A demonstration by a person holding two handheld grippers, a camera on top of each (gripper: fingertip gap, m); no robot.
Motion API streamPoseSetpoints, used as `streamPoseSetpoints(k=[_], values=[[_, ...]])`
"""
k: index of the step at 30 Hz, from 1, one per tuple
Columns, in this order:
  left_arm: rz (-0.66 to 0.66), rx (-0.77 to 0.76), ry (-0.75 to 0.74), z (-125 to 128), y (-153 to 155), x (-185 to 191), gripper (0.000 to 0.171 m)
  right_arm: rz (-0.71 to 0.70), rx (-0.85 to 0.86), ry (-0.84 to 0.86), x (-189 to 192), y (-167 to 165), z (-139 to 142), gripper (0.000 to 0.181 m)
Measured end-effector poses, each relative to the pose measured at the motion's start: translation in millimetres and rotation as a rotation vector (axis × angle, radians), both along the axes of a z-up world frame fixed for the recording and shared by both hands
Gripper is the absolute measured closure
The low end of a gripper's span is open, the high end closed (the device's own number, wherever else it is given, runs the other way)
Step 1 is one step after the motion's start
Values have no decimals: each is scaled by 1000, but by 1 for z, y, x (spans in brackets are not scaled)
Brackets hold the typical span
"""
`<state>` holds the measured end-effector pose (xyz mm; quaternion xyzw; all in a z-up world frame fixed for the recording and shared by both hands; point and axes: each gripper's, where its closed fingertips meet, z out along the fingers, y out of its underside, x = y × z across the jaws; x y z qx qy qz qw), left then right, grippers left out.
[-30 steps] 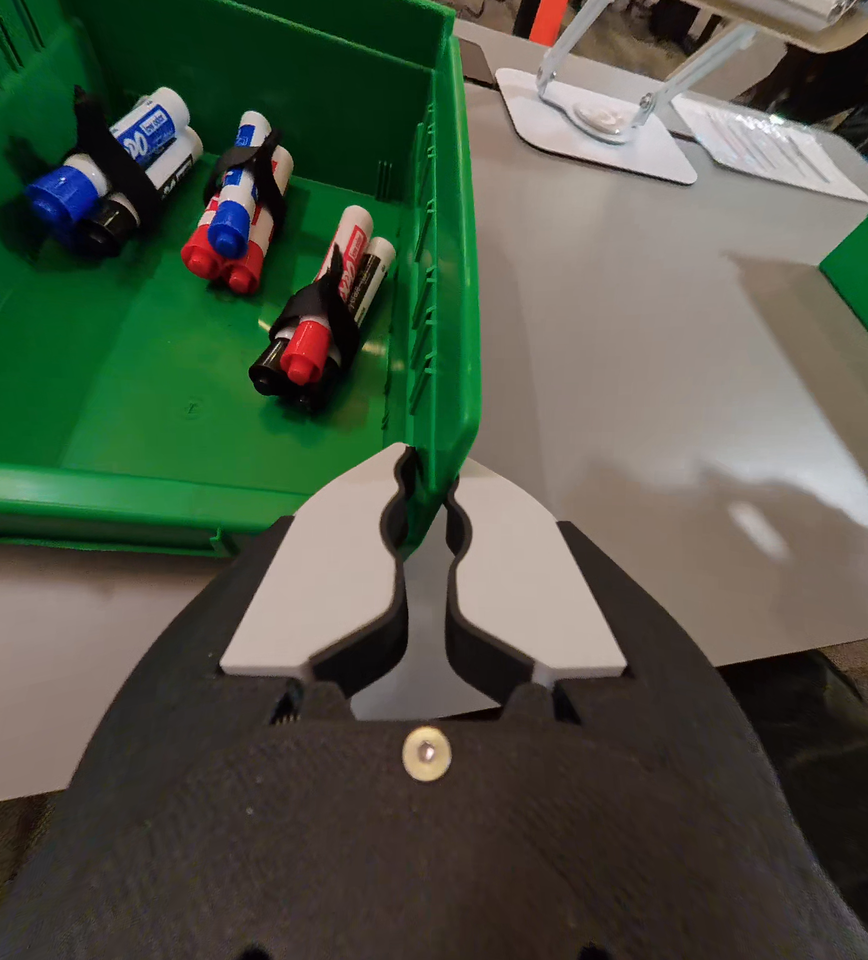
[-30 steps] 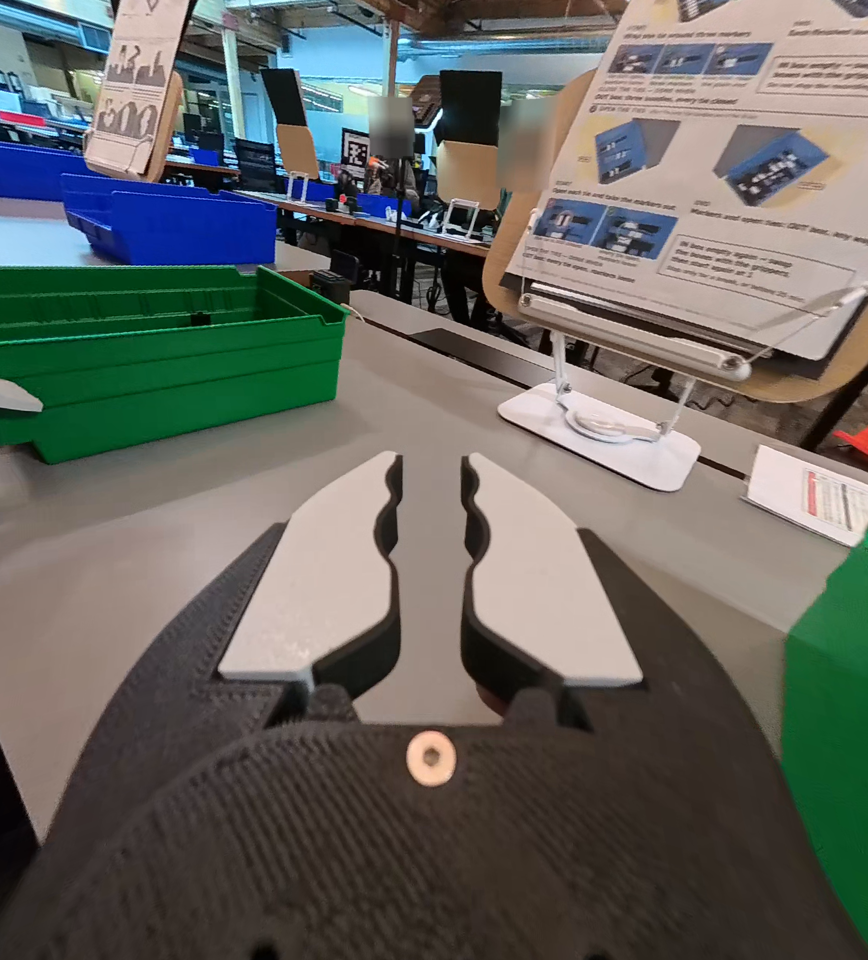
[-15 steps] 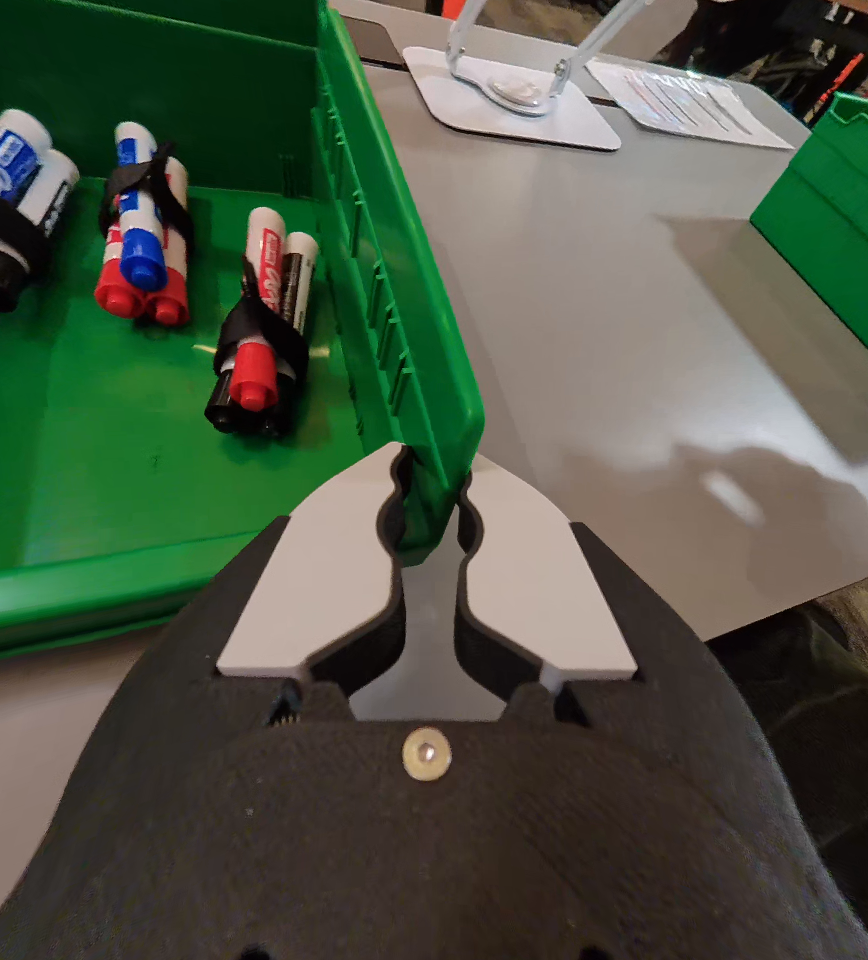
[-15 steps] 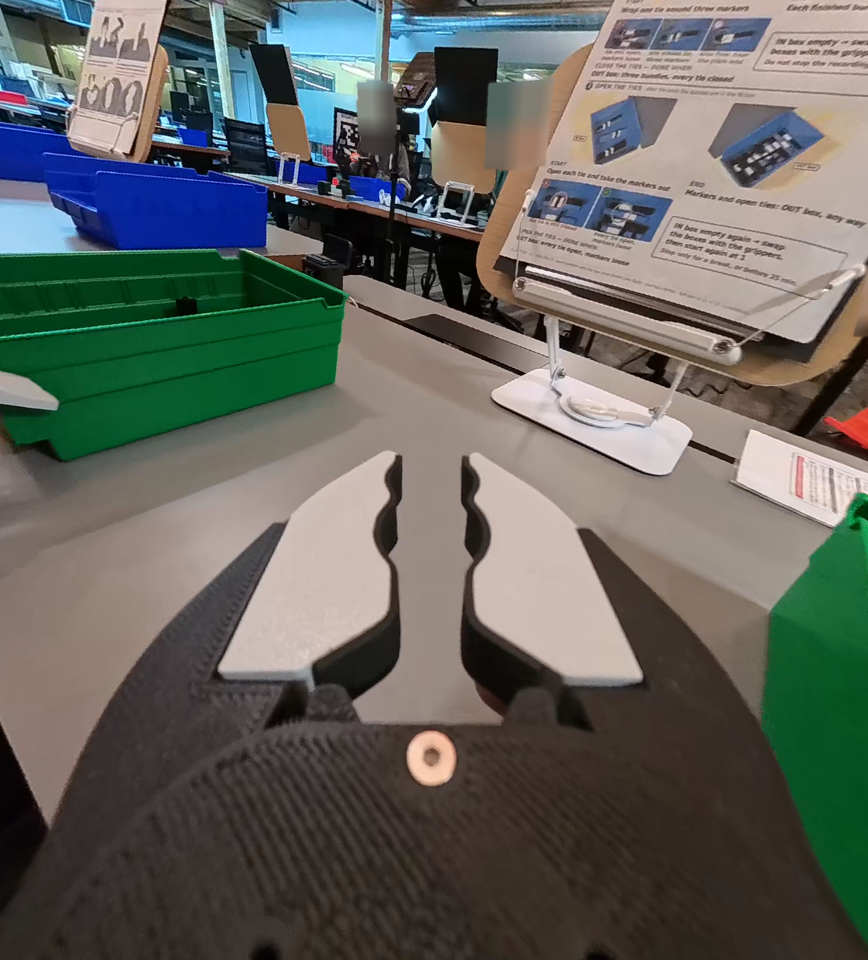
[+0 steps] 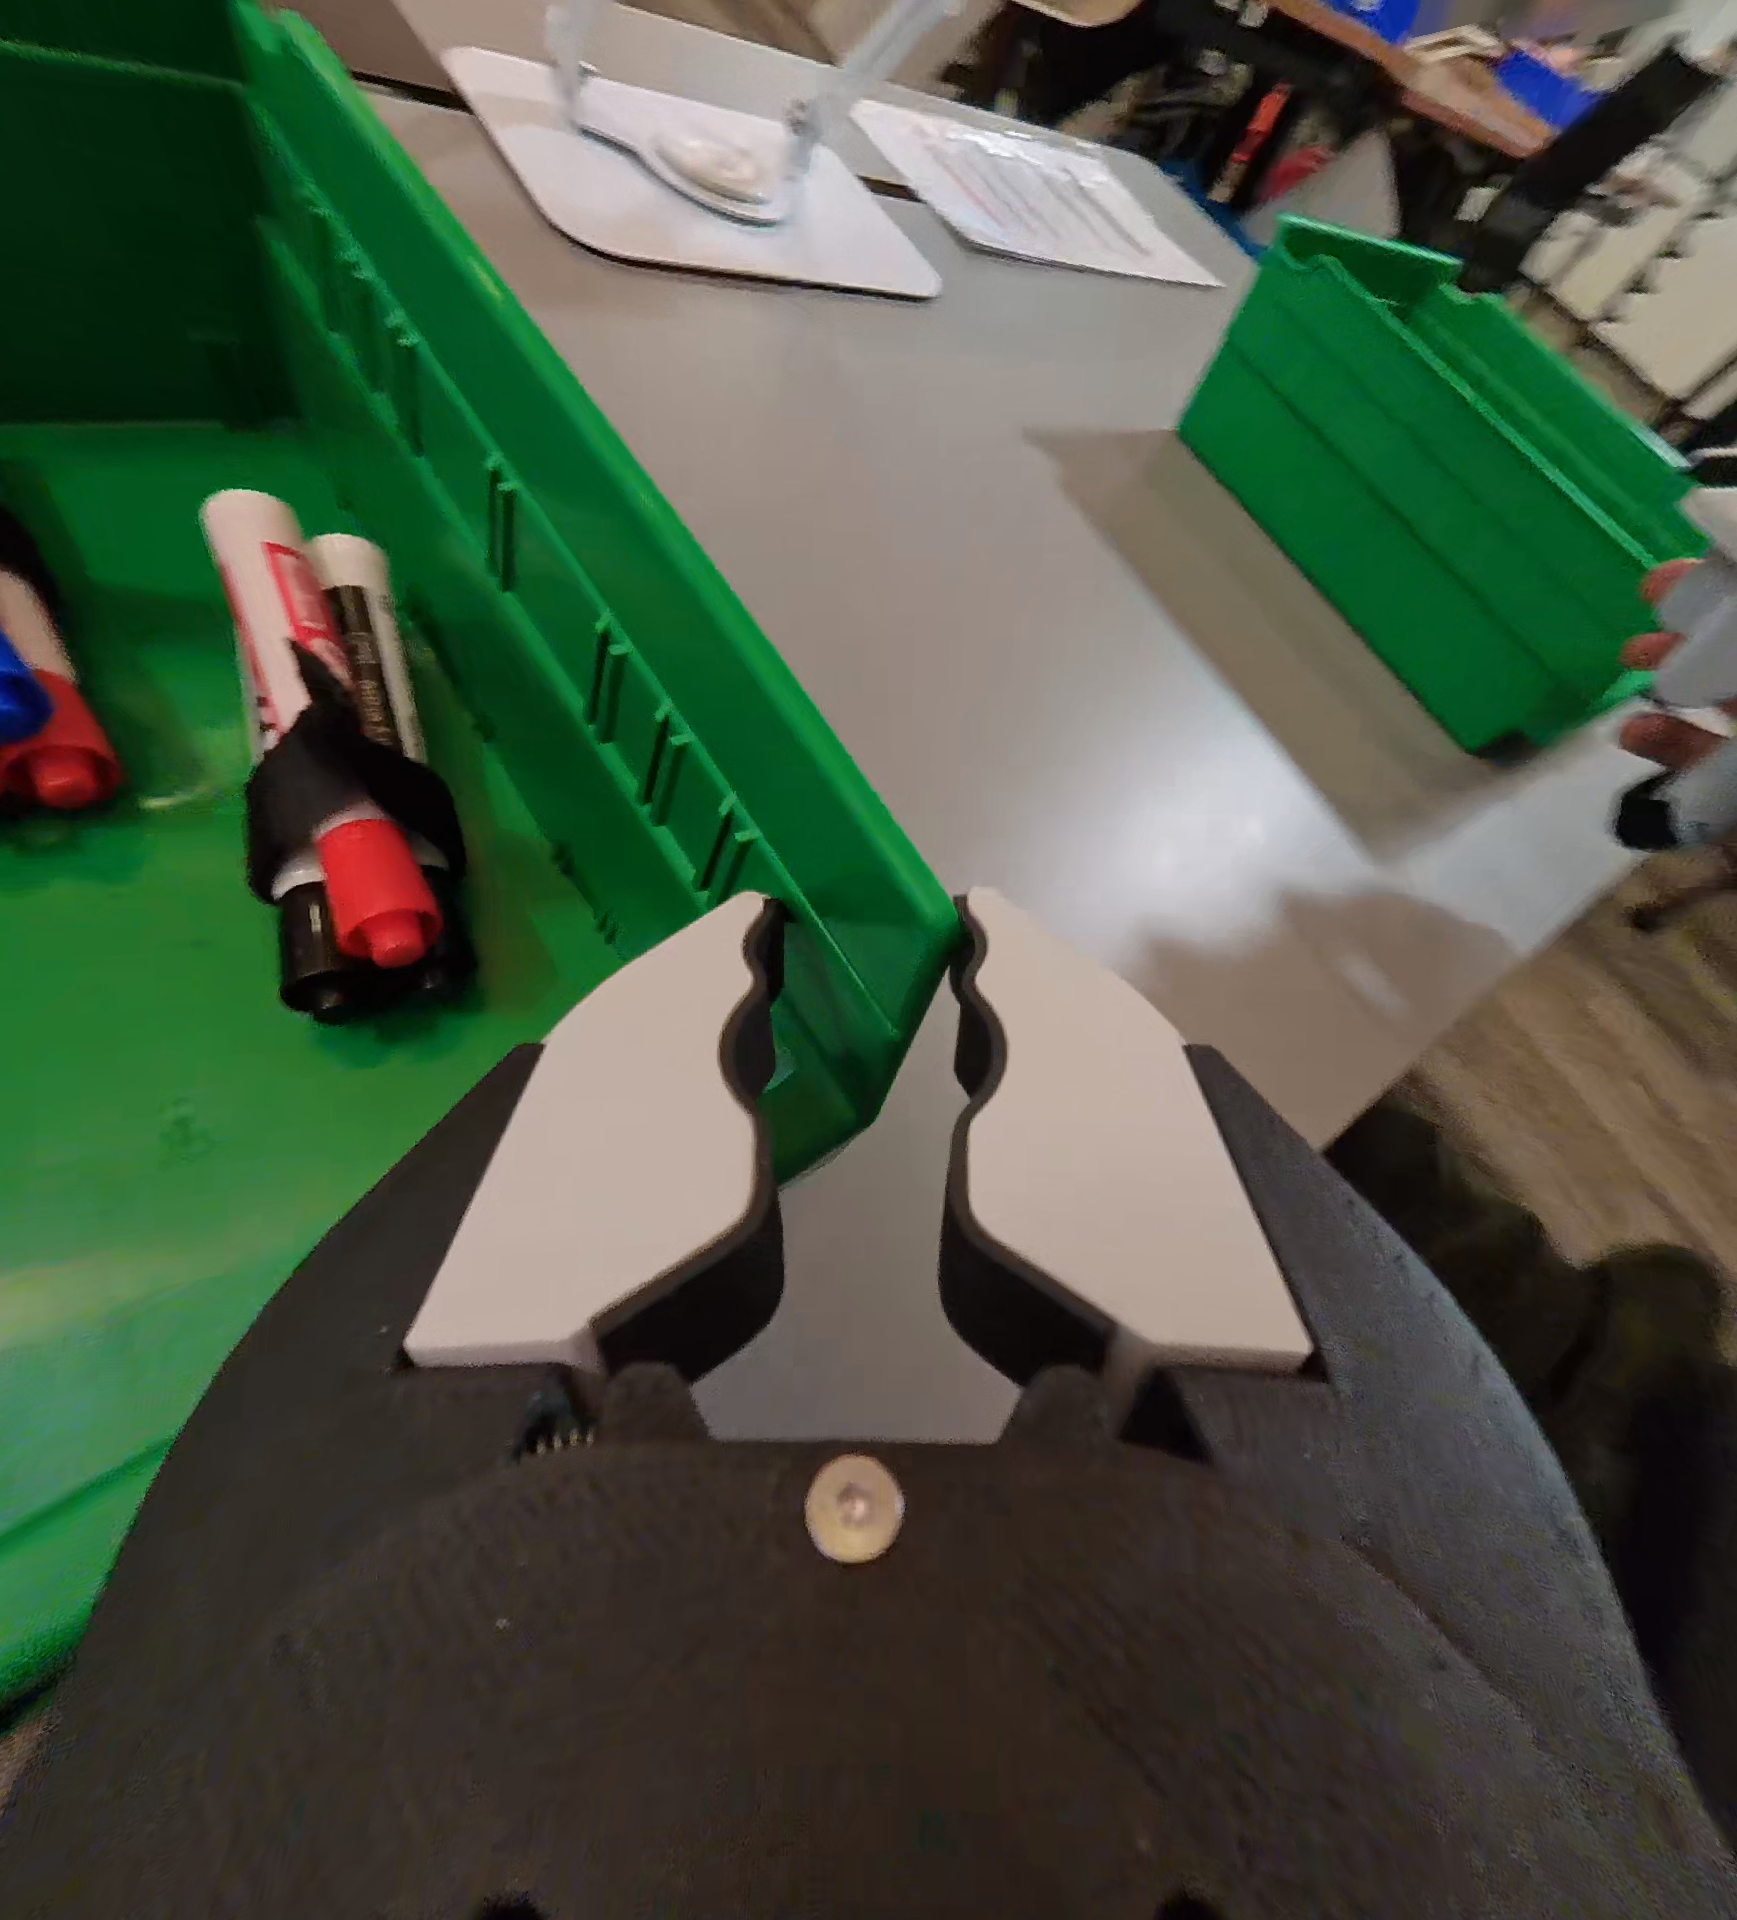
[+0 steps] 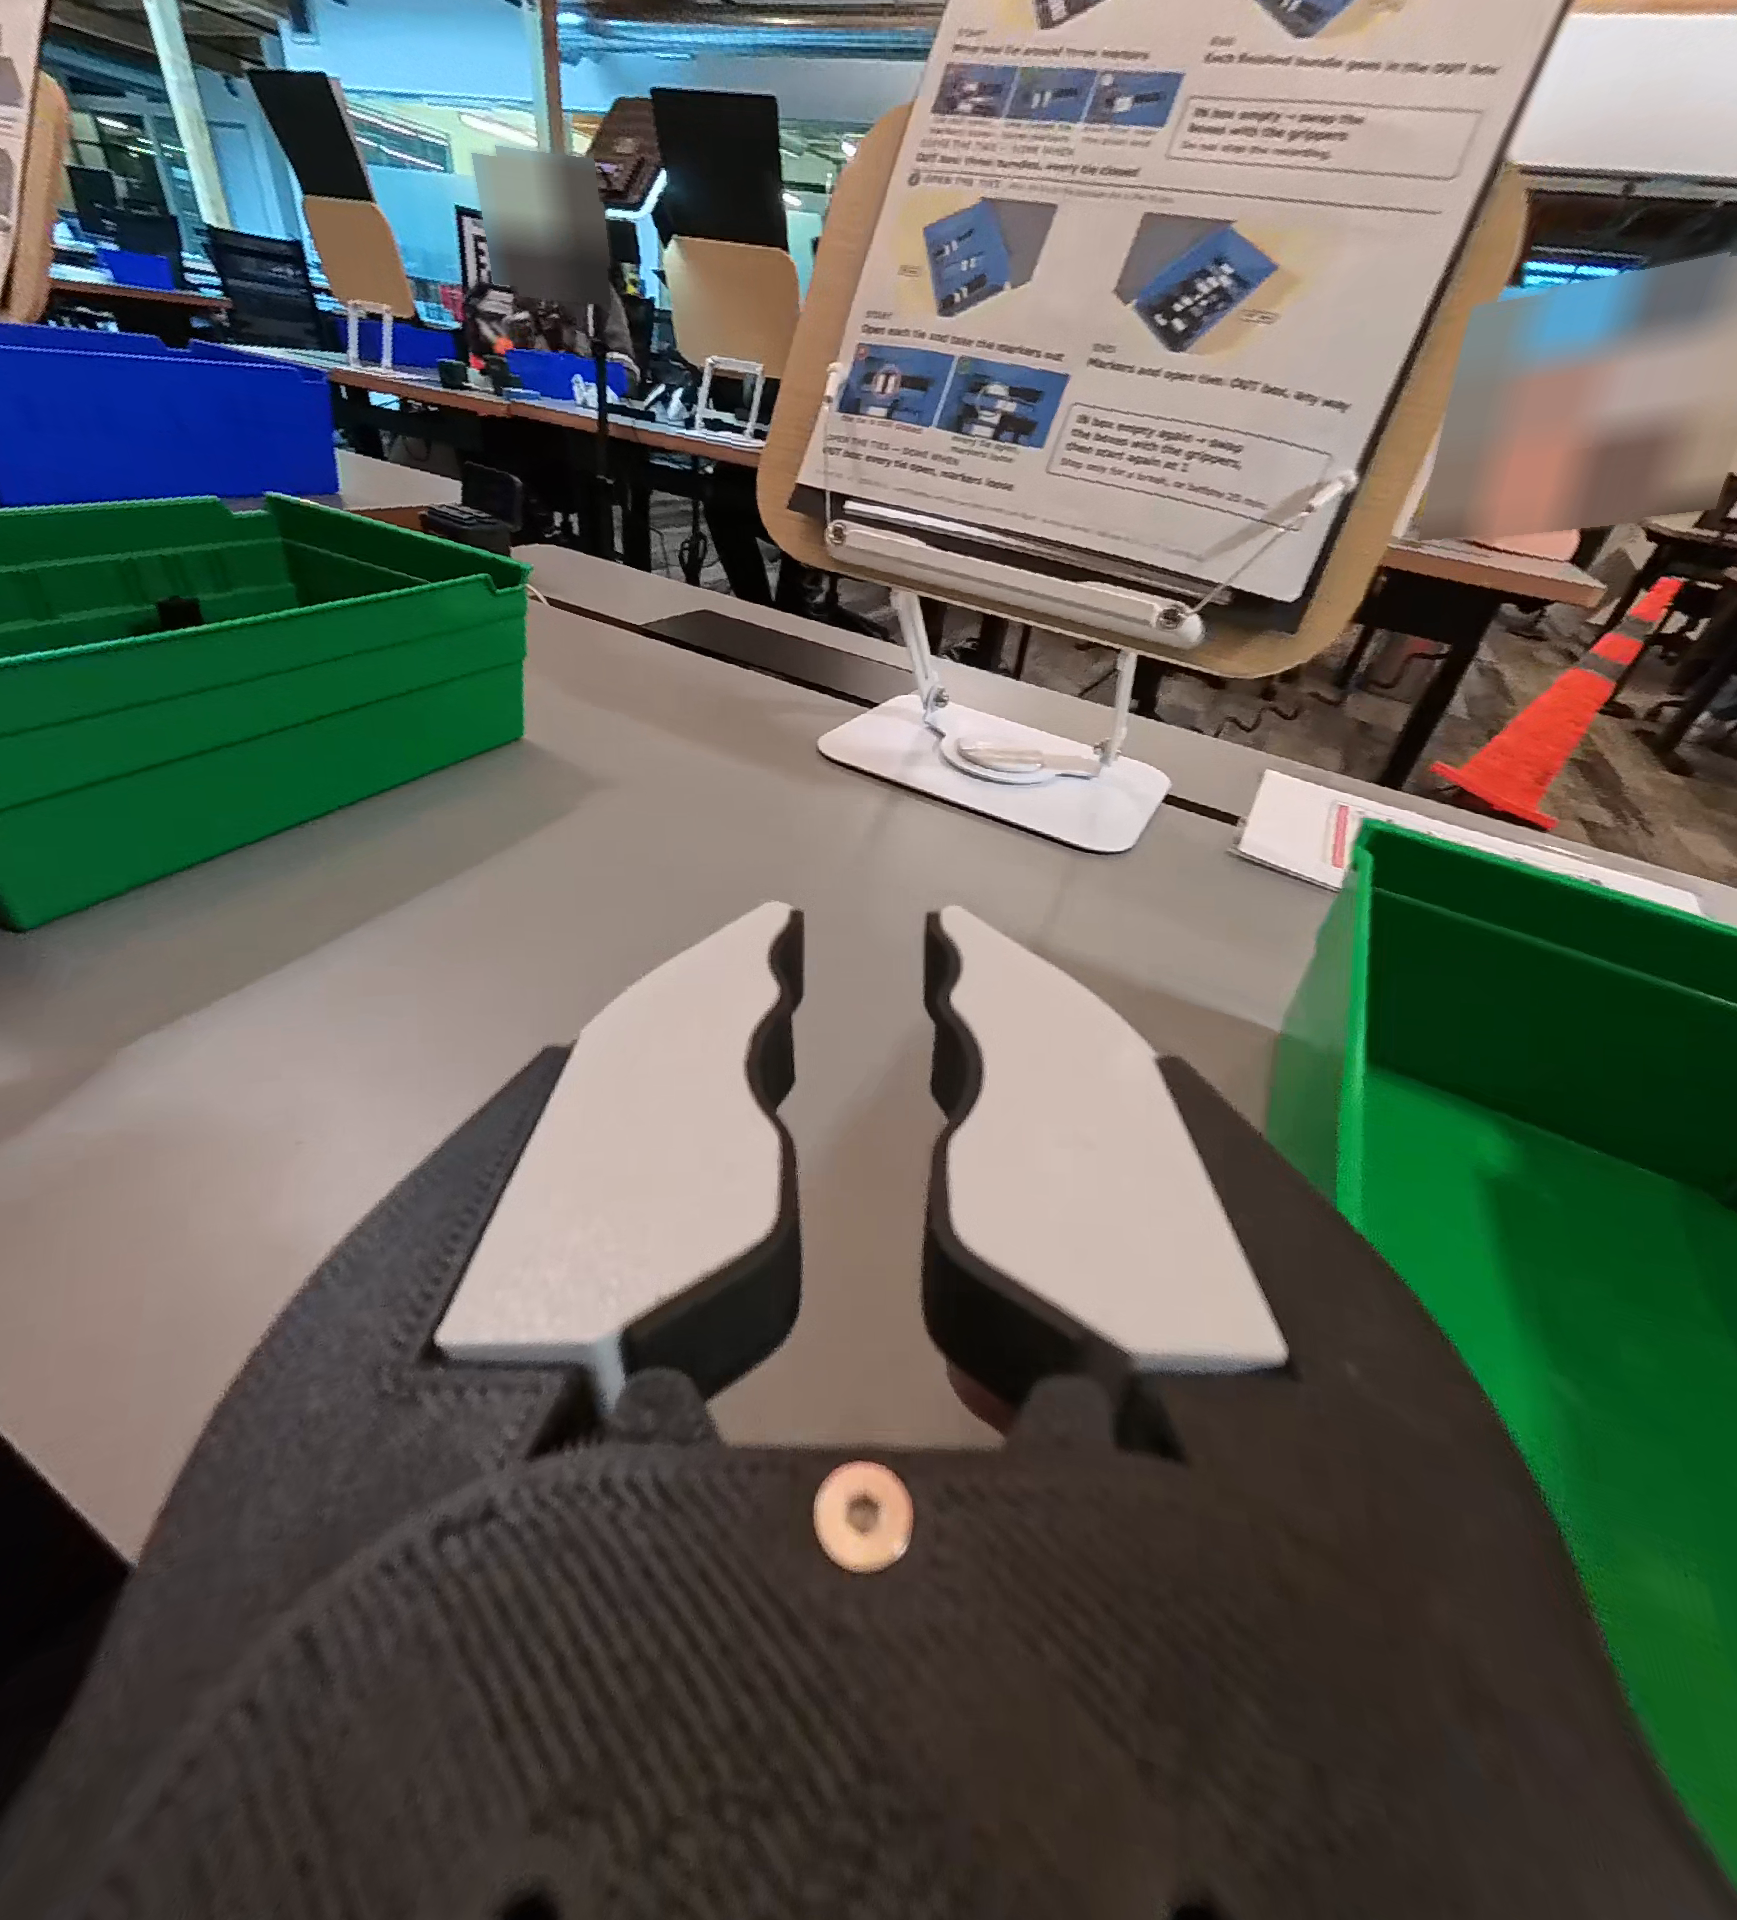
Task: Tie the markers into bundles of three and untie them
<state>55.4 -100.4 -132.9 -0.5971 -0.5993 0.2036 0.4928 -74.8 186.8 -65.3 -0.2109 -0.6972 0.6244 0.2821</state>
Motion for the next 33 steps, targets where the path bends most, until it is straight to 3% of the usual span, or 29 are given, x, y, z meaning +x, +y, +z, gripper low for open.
streamPoseSetpoints(k=[3,8,11,15,18,23,27,33], values=[[-197,127,1,10,11,13,127,-28,-5,-11,0,12,-1,159],[-467,420,166,59,16,46,135,-61,-17,-20,1,26,-1,159],[-300,386,302,76,-12,26,138,-69,-3,-23,3,29,-3,159],[177,13,356,64,-83,-7,132,-89,43,-8,8,37,-8,159],[370,-58,327,58,-115,-17,133,-120,65,0,12,49,-10,159],[382,-101,-14,3,-118,-40,133,-178,57,-15,17,74,-11,158],[305,-229,-162,-20,-105,-51,134,-224,57,-18,23,92,-12,159],[252,-225,-199,-21,-95,-62,136,-268,57,-27,27,108,-13,159]])
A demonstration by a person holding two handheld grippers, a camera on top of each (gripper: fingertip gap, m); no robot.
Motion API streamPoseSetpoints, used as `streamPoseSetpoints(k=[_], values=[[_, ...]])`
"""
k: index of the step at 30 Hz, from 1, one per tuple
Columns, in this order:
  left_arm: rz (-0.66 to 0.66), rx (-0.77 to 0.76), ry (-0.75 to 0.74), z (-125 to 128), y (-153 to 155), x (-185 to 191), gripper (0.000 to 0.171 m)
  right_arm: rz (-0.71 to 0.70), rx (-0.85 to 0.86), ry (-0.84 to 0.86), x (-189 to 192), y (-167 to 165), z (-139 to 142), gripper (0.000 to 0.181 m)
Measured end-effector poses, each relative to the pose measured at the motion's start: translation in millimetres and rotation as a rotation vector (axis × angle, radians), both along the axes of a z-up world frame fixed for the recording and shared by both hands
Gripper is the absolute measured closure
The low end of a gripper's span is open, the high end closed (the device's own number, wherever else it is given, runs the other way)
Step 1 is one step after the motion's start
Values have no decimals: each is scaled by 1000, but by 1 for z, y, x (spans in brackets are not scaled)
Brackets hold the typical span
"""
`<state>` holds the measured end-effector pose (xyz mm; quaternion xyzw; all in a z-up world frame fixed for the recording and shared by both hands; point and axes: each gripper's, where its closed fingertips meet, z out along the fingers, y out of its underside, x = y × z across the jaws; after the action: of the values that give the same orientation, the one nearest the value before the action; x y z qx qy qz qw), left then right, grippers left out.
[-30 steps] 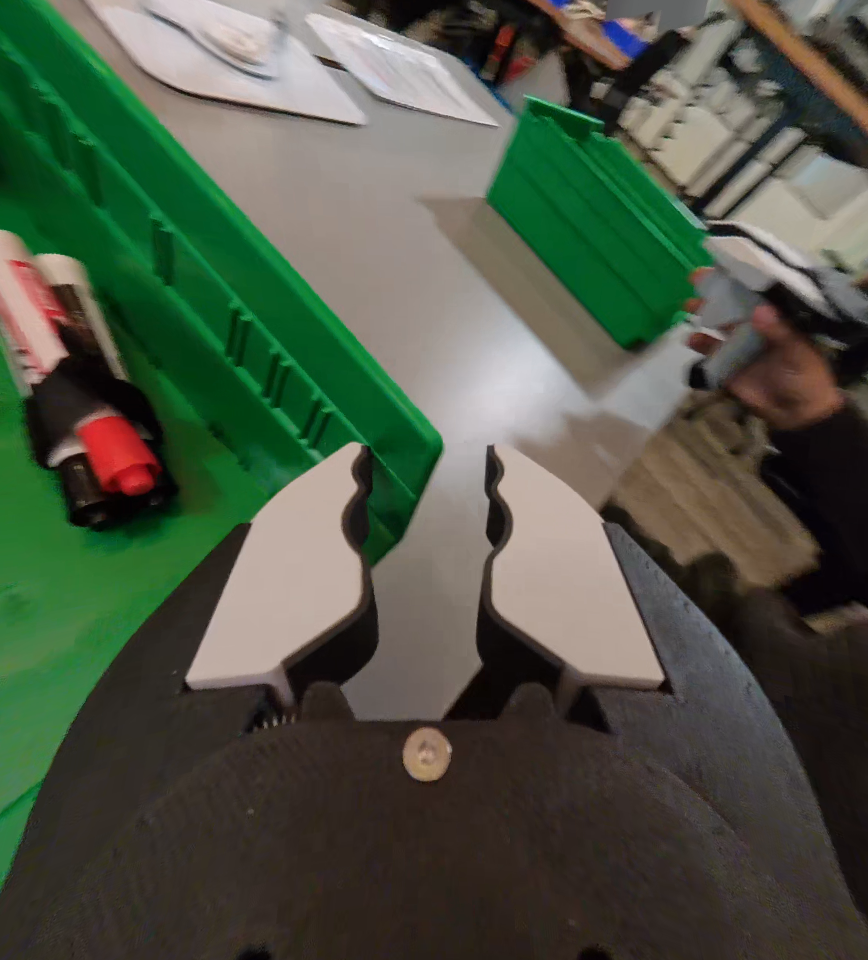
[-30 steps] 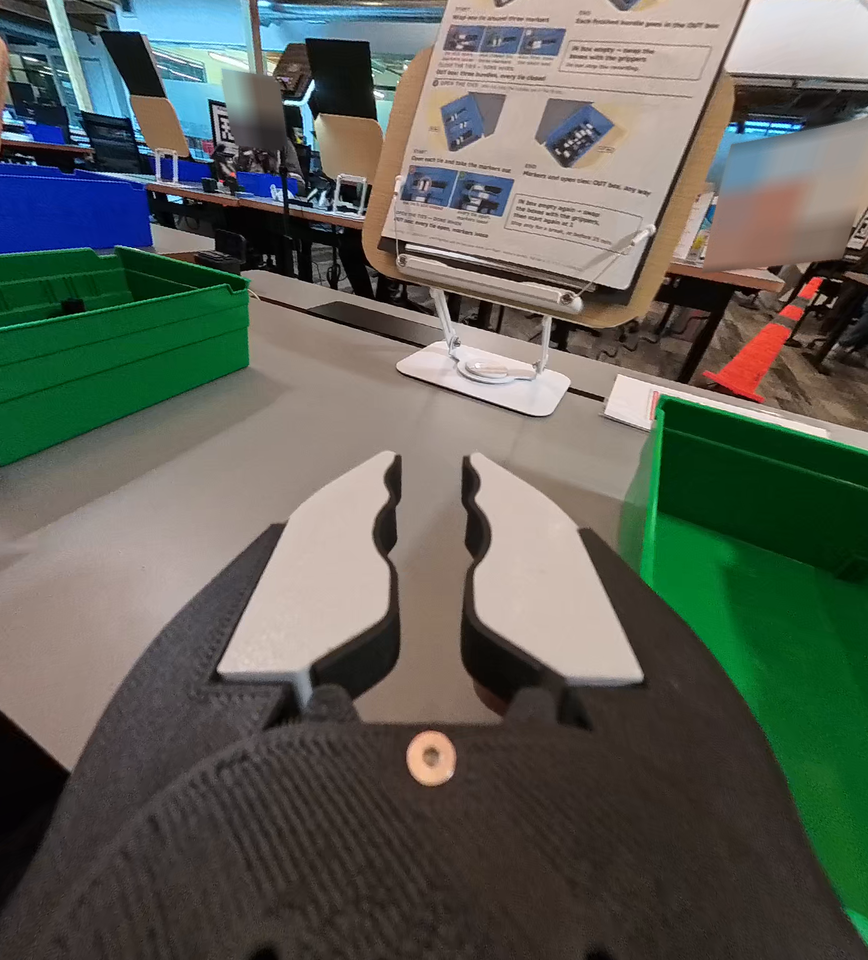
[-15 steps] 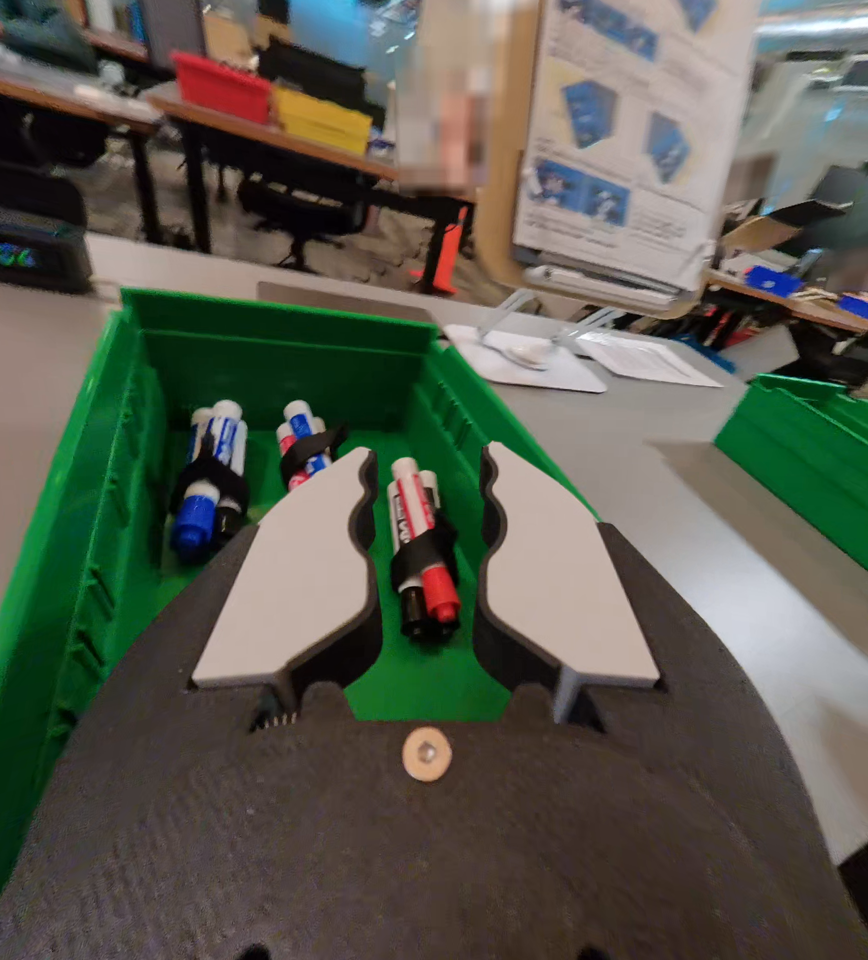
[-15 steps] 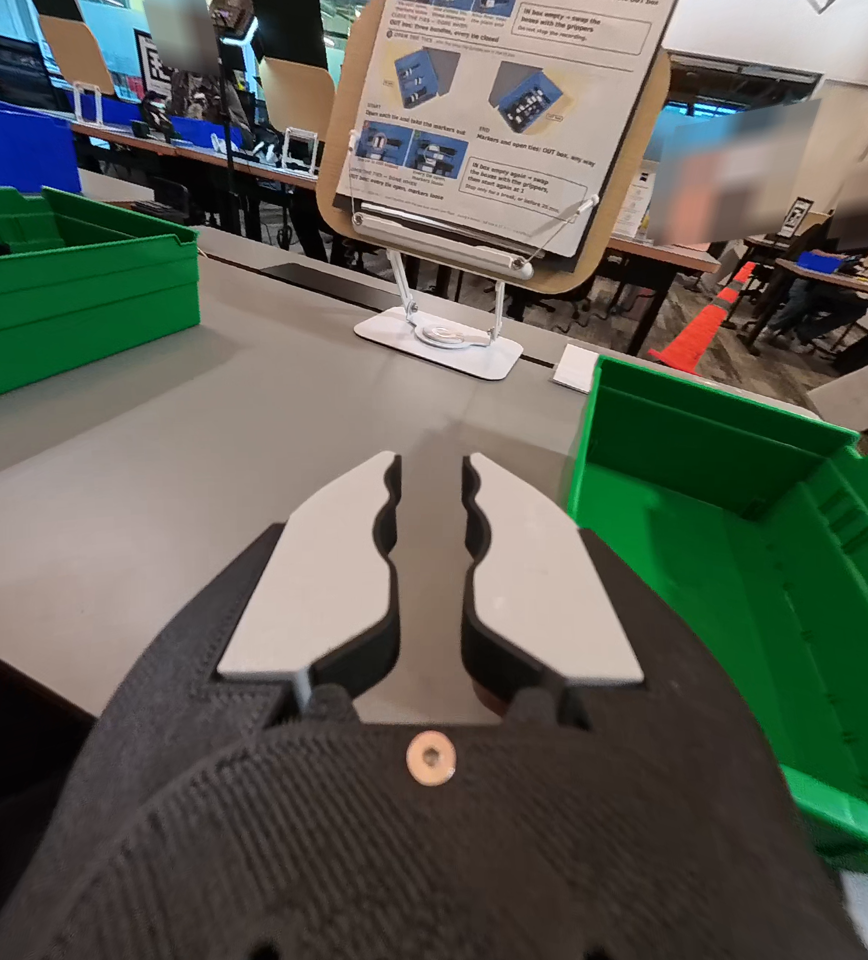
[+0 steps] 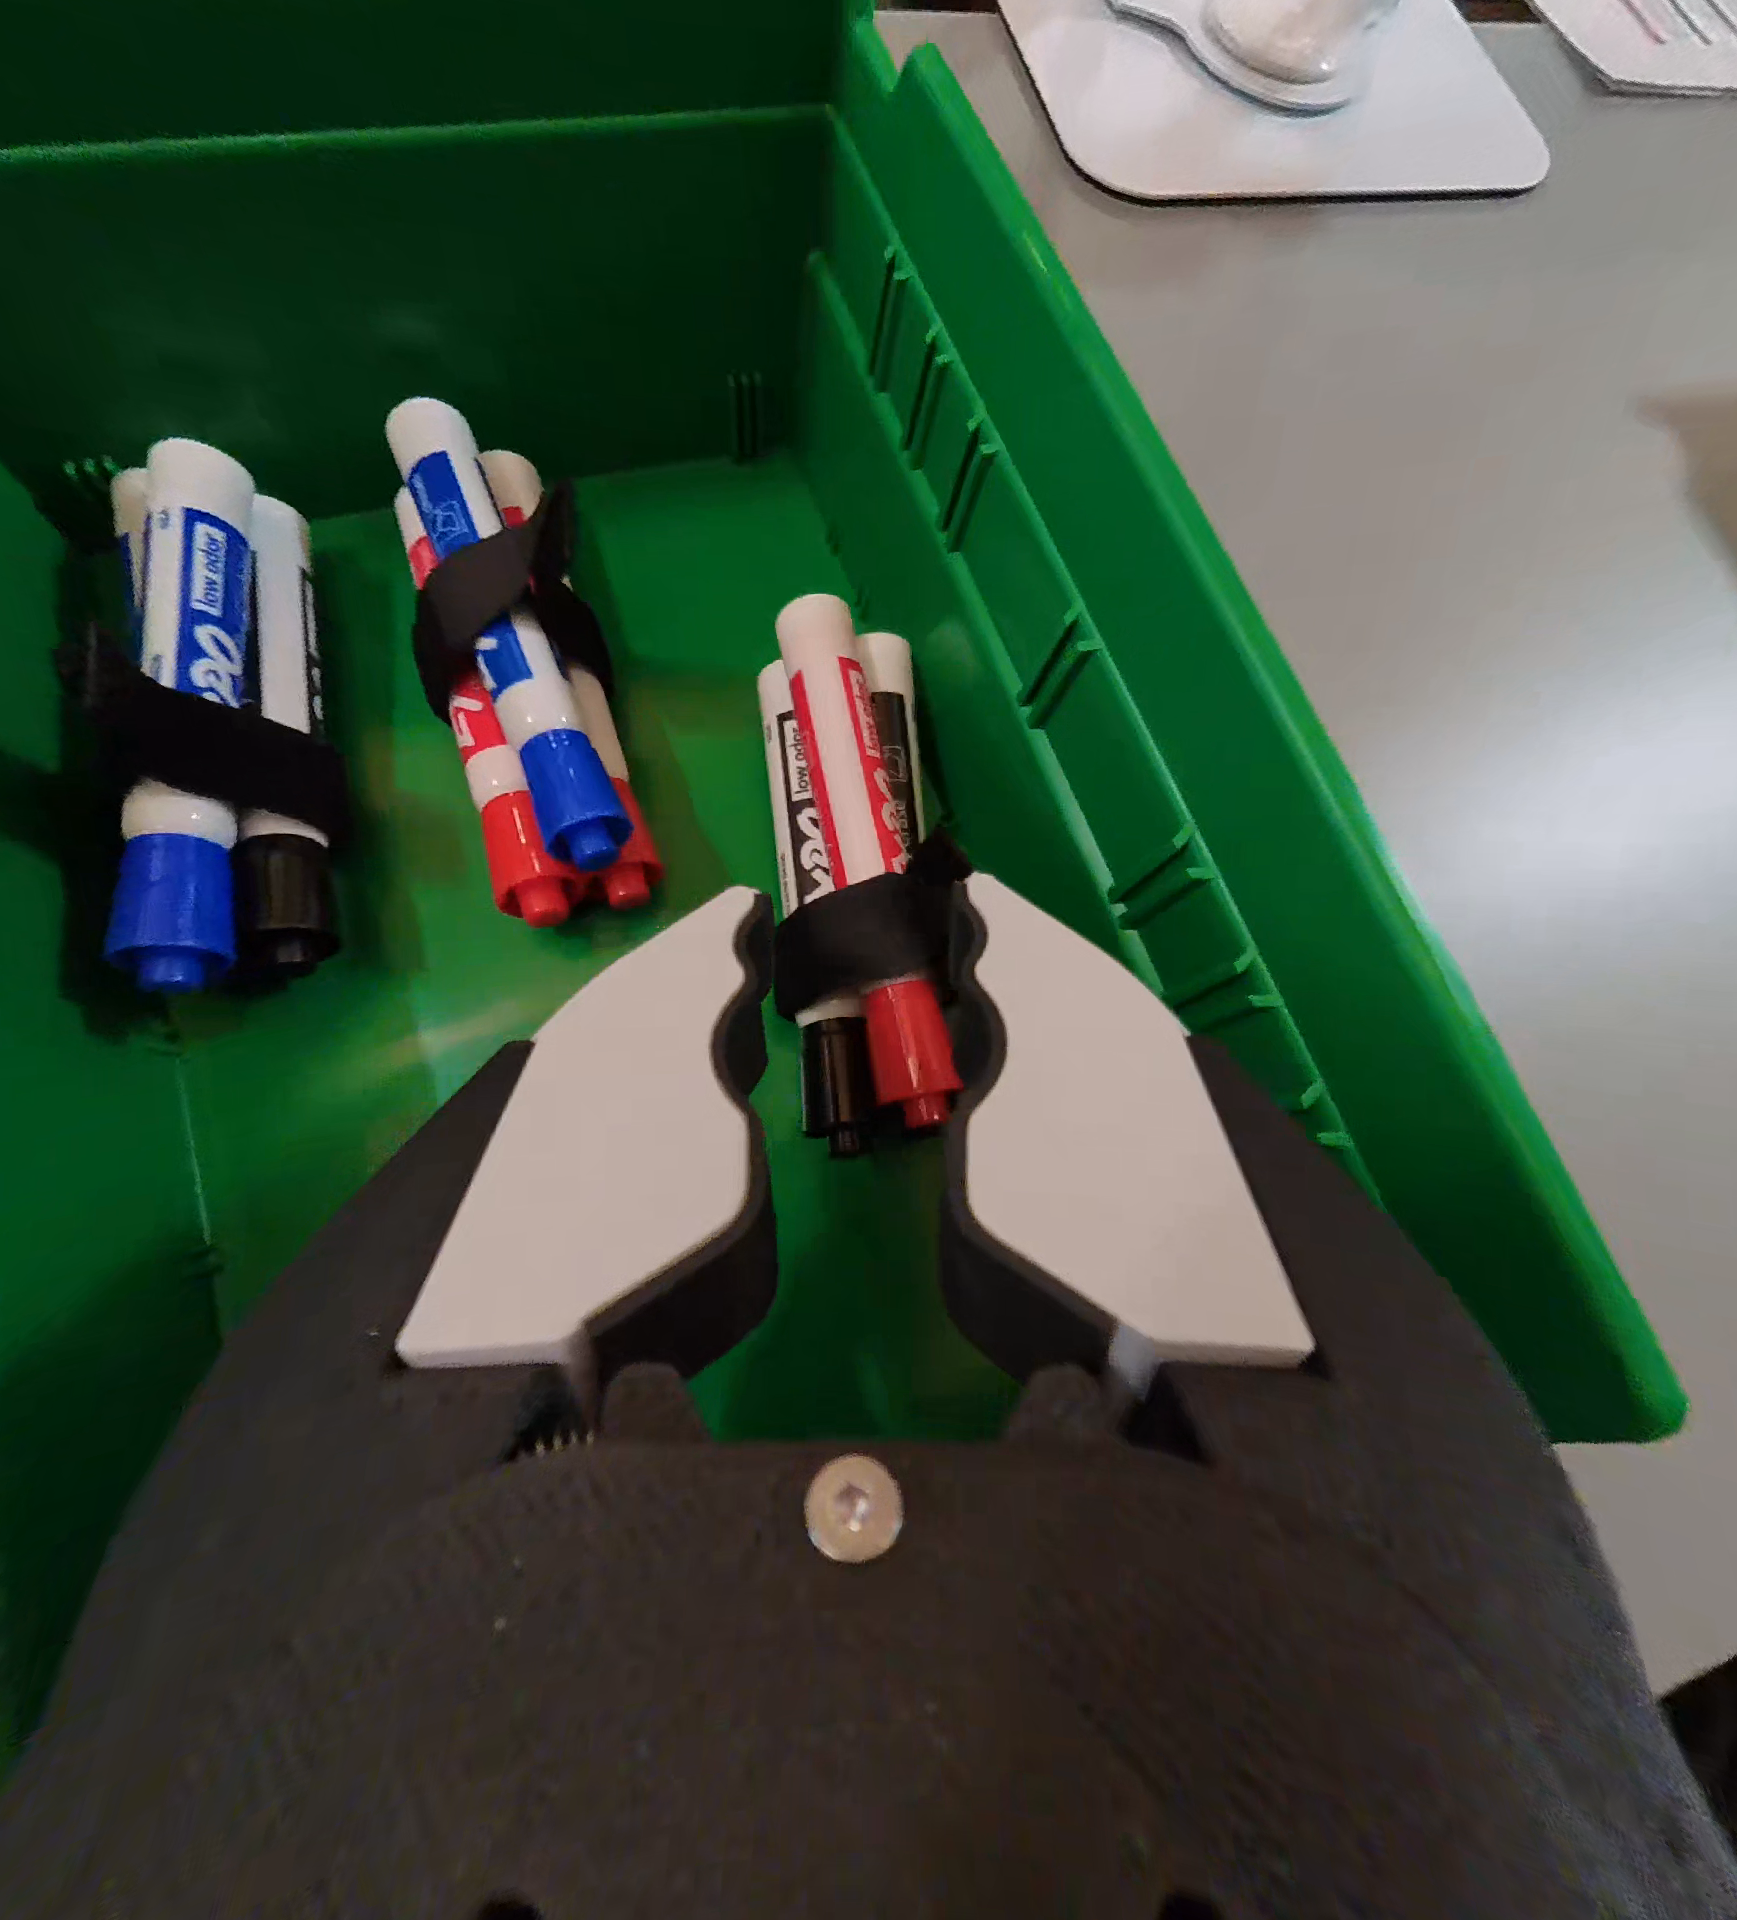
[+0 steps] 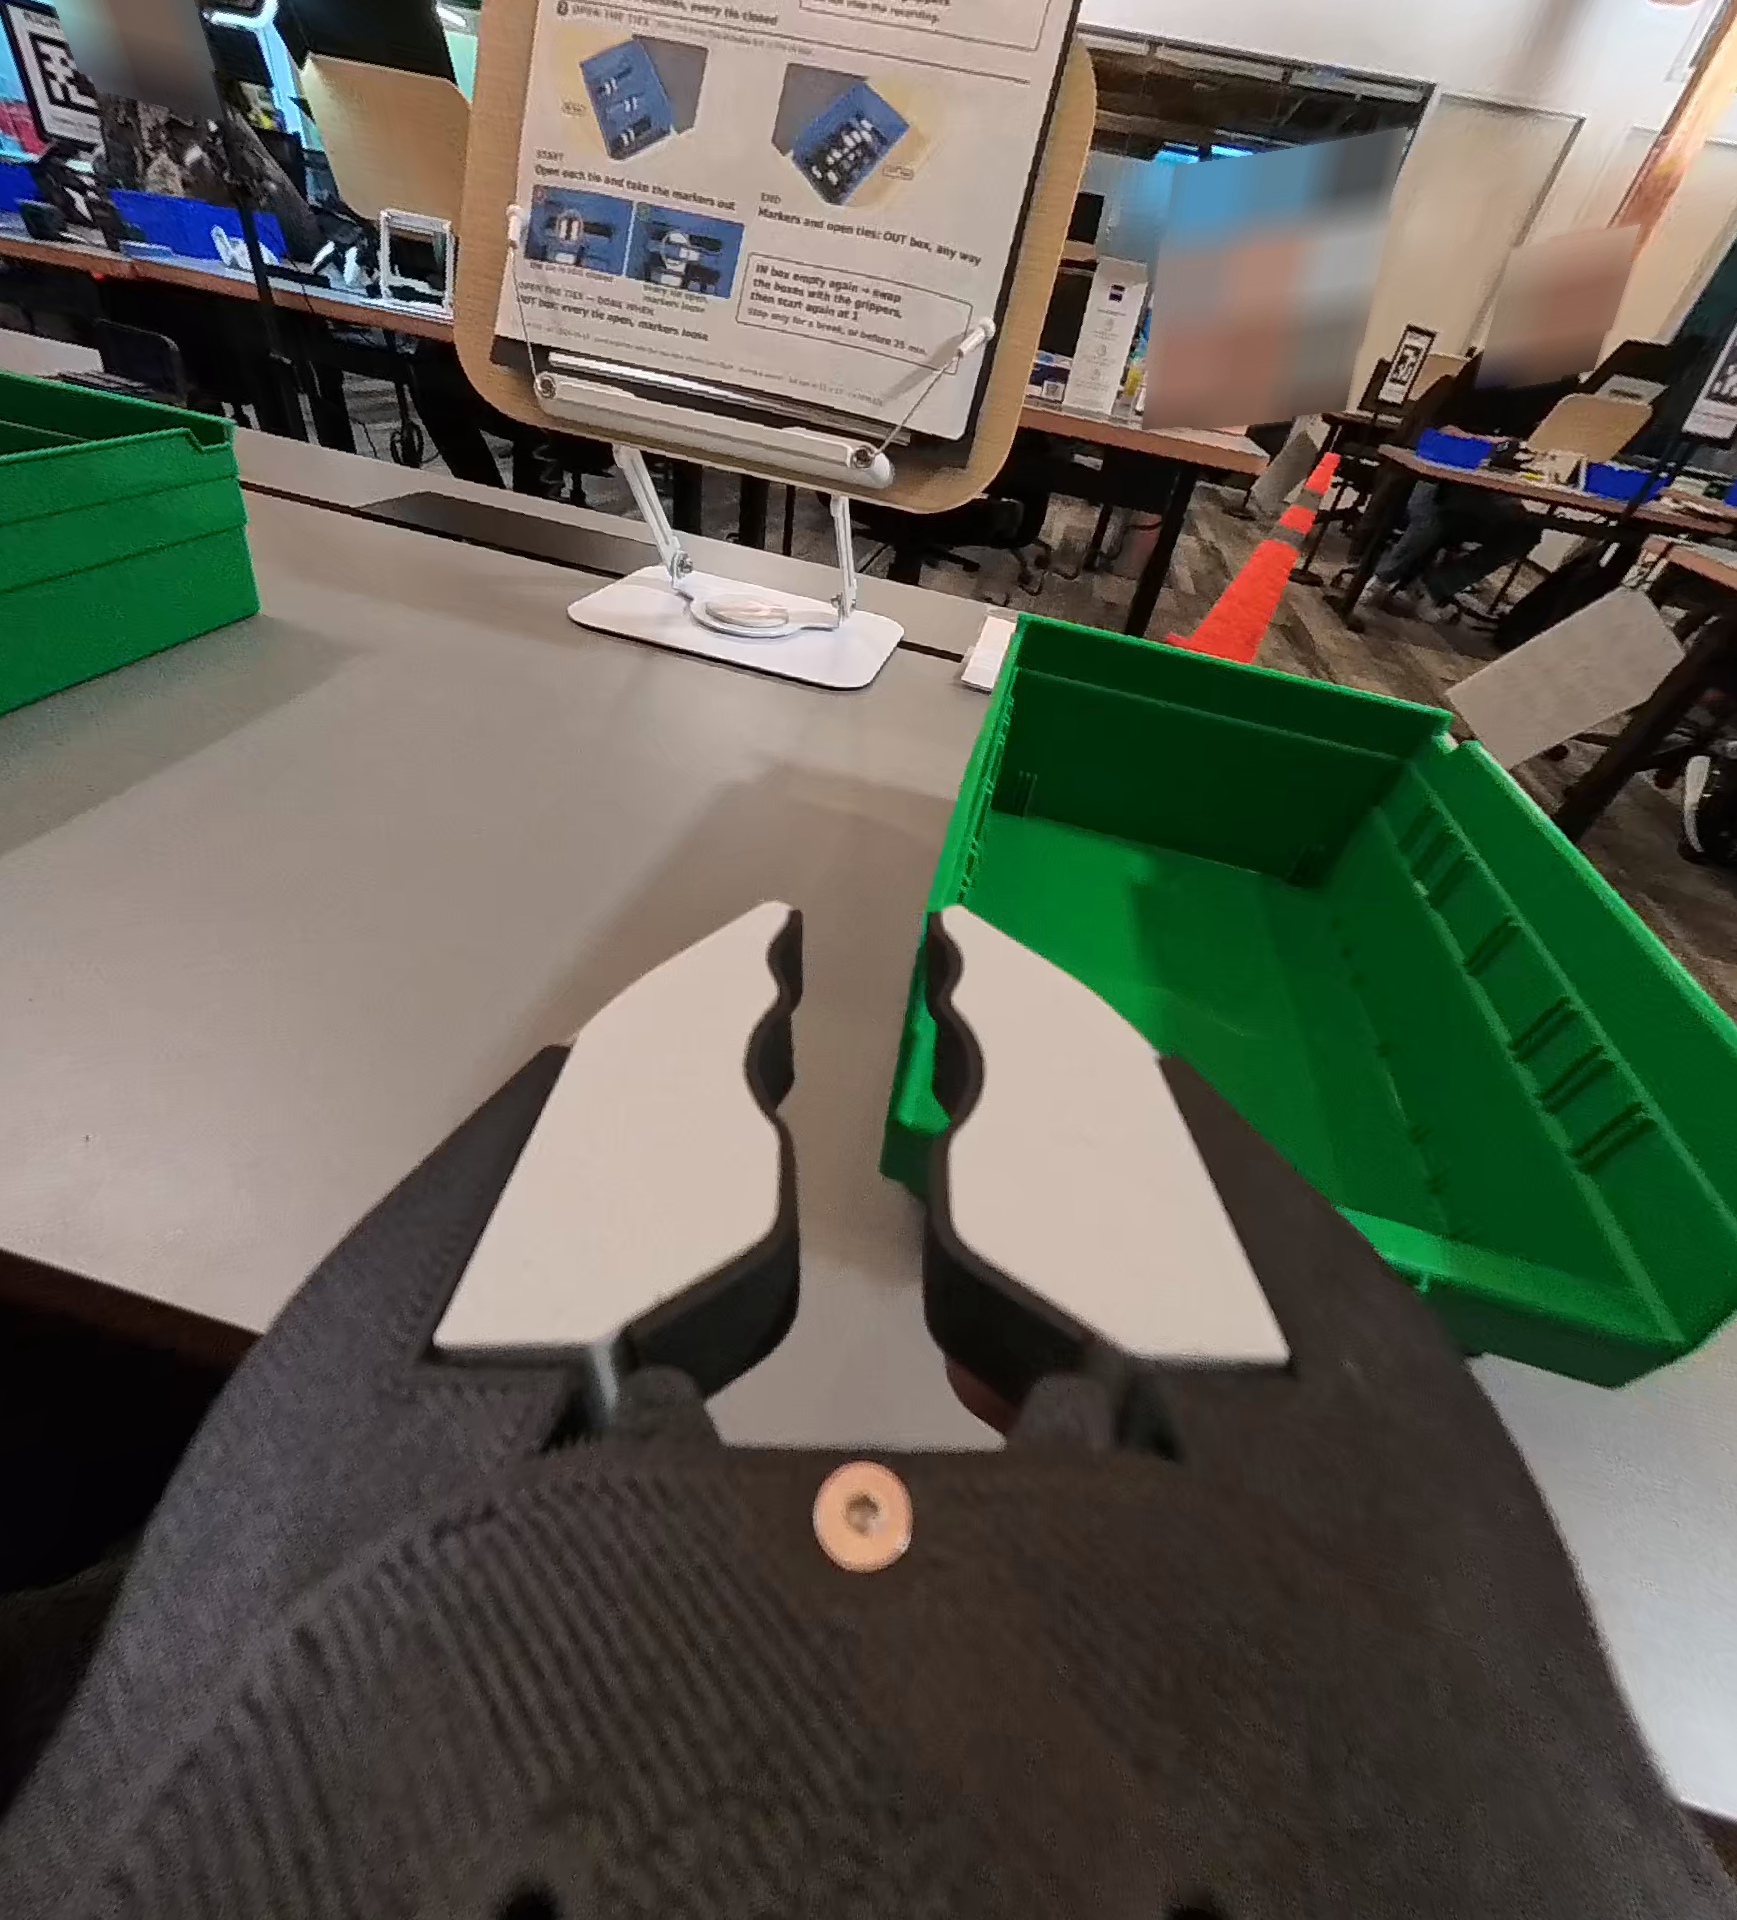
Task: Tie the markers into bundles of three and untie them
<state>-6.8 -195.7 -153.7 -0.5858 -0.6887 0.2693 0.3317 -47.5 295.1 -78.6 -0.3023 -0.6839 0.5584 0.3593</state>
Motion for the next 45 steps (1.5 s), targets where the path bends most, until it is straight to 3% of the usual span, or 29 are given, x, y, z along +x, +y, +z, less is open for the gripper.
streamPoseSetpoints(k=[8,13,17,27,34,38,41,45], values=[[-78,27,-3,7,15,-10,136,-18,45,-3,3,5,-5,159],[-83,-76,-142,-9,9,-16,141,-17,52,-4,4,5,-7,159],[-79,-54,-237,-22,4,-14,143,-17,64,-1,4,5,-7,159],[-82,-79,-187,-12,-8,-12,165,-13,82,-2,3,2,-9,159],[-17,-99,-19,31,-31,-7,166,4,96,0,1,-4,-11,159],[22,-104,60,68,-47,10,166,19,93,1,0,-9,-10,159],[-3,-72,133,100,-42,22,166,38,94,0,-2,-16,-10,159],[-95,-84,182,133,-11,35,166,68,106,5,-4,-28,-11,159]])
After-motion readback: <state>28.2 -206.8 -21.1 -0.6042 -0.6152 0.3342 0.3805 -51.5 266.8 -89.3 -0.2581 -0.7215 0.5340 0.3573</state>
